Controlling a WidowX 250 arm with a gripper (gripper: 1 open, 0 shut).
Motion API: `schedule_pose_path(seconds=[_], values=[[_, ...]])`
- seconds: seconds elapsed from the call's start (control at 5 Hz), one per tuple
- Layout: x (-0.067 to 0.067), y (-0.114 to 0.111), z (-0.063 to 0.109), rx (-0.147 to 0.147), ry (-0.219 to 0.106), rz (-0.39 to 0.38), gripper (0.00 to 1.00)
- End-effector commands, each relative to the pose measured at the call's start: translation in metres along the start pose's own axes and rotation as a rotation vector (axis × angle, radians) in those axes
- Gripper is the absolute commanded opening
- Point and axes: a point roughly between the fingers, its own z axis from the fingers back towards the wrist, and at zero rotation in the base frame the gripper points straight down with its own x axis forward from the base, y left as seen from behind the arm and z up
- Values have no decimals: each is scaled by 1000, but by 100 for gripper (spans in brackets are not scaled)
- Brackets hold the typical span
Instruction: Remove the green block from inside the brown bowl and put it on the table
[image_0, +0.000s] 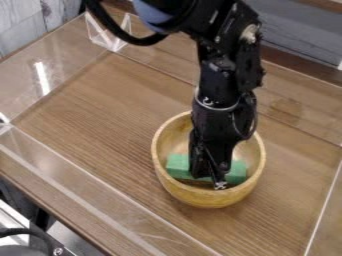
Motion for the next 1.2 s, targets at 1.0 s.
schedule_pose_path(seconds=[1.0], values=[[5, 3, 34, 14, -123, 93, 0]])
